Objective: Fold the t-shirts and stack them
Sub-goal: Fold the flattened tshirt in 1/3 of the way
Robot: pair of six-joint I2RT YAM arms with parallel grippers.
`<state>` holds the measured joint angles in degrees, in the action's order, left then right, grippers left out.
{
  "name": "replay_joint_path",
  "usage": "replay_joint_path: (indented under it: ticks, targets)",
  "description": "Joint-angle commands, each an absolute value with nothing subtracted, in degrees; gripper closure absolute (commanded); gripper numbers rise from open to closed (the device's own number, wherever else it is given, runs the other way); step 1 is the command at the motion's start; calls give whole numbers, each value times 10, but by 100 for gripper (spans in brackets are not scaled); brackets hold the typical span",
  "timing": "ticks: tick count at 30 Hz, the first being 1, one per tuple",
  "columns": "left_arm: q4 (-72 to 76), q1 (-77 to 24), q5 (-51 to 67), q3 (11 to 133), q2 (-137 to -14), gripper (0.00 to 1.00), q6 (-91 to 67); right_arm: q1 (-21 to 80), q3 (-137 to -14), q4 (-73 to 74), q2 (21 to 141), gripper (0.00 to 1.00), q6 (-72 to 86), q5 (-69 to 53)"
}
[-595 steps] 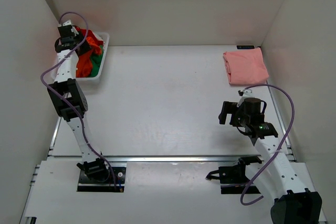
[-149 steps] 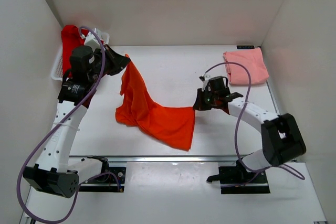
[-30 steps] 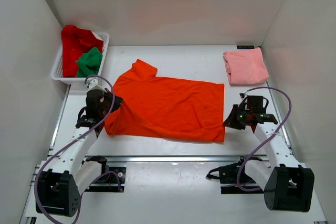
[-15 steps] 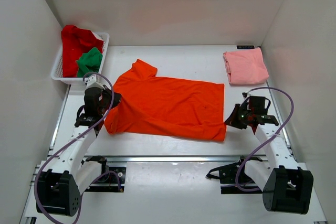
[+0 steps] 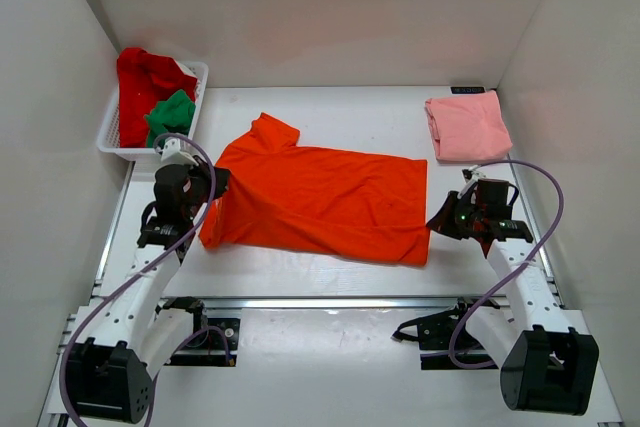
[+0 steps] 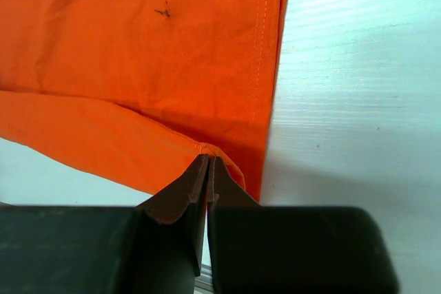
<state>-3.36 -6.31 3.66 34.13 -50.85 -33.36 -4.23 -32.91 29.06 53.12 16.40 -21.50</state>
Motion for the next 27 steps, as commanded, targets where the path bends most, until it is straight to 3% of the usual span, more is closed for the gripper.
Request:
replay_joint_path:
  ticks: [1,11,13,15,18,20,22,24,27]
  targets:
    - [-19,-64,35,349,-497,100,-328,-46,-347,269,526,100,155,-221]
    - [26,-62,1,345,-559,98,-307,-30,-345,237,566,100,153,-212]
    - [20,-56,1,359,-608,93,-309,-22,-352,234,589,100,149,-207]
    - [12,-45,18,384,-654,71,-322,-18,-354,229,603,100,151,-198]
    - [0,-35,39,419,-732,49,-304,-14,-362,222,633,100,149,-182]
    - [-21,-33,50,465,-778,40,-291,-11,-372,217,649,88,149,-169]
    - [-50,-36,69,496,-791,34,-284,-5,-391,223,651,61,141,-144]
    - [-93,-39,72,528,-788,26,-271,-6,-409,241,650,49,134,-108]
    - [-227,-46,56,549,-758,25,-241,-4,-438,277,640,47,130,-92]
